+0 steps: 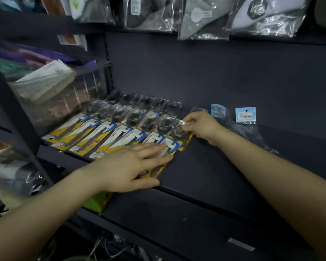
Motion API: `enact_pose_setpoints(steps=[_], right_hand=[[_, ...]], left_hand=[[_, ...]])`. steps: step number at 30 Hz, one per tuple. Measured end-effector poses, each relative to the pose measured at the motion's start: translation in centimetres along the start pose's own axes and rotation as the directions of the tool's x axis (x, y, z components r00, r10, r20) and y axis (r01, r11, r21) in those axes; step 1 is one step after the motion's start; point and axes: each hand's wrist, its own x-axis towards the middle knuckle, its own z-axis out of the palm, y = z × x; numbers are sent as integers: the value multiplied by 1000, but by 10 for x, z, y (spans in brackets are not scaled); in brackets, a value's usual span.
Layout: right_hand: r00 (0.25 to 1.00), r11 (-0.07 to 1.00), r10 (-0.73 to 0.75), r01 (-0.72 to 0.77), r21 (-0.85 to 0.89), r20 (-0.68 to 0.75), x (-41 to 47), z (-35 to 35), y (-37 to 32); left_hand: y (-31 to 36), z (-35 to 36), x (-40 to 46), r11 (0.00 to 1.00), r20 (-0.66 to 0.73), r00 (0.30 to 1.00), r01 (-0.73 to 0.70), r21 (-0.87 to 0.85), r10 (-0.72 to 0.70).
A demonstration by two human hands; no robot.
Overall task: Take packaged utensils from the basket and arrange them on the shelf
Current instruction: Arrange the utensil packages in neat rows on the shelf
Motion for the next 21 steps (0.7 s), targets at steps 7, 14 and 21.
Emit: enact_pose_setpoints(steps=[7,14,21], right_hand=[[986,888,-150,101,-448,-75,1,1,-2],[1000,877,0,-13,-480,-27,2,11,-15],[994,766,29,-91,-636,-108,18,38,-21]], left_hand=[[-8,6,9,989,-37,996,-87,-121,83],[-15,7,11,978,9,997,-68,-198,71],[-9,14,12,982,-88,996,13,-189,-30]])
